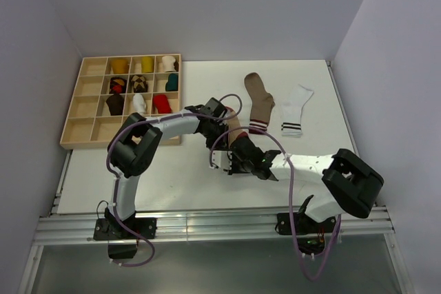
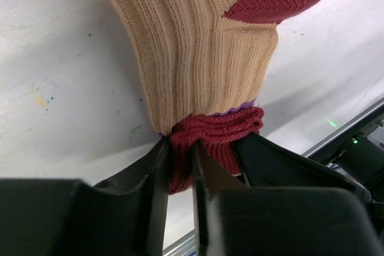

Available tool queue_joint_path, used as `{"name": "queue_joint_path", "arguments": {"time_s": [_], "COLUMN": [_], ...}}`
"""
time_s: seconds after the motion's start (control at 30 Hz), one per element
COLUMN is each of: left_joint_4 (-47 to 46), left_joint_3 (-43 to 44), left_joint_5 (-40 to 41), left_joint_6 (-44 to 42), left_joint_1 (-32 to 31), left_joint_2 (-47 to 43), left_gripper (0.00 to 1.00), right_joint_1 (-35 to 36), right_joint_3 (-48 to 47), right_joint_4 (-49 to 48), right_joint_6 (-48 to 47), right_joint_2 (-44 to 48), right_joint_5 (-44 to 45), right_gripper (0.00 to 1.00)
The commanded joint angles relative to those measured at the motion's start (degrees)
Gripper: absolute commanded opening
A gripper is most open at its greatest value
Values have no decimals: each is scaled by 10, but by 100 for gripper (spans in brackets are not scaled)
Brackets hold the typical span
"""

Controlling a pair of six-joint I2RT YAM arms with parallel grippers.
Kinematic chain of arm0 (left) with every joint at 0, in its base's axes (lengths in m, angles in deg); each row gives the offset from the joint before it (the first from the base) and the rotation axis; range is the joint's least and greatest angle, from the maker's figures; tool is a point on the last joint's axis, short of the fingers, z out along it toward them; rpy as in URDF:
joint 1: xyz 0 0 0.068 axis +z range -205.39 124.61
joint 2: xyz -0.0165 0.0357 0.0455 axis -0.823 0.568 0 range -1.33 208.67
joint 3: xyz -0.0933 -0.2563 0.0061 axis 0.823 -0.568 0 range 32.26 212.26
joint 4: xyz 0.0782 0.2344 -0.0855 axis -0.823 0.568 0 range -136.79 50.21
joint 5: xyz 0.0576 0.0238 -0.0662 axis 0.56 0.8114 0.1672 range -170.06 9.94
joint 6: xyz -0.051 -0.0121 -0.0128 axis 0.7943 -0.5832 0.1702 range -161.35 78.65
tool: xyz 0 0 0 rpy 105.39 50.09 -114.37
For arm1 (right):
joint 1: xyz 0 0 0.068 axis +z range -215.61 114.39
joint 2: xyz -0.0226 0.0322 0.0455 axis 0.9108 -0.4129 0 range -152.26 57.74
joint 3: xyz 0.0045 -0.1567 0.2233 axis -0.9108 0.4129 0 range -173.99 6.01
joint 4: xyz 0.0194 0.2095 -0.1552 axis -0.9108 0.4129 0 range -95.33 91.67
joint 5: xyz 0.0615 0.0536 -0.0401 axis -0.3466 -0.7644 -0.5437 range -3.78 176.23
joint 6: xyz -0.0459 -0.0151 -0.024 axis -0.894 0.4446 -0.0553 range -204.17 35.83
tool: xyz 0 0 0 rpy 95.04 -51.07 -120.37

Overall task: Roll the socks
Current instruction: Roll the sock at the center of the board.

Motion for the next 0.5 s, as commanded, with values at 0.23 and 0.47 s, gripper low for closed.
{"name": "queue_joint_path", "arguments": {"time_s": [0.23, 0.47], "left_joint_4": [-103, -175], "left_joint_3": [-82, -134], "left_joint_5": [-52, -27], "left_joint_6": [68, 105], "left_joint_1": [-1, -1], "left_joint_2": [-57, -106], "left_gripper": [41, 50], "right_joint_1": [-89, -192], "right_joint_3": [-80, -168], "right_joint_4": [100, 263], "right_joint_6": [47, 24], "right_joint_2": [5, -37], "right_joint_5": [-163, -319], "right_gripper": [18, 16]}}
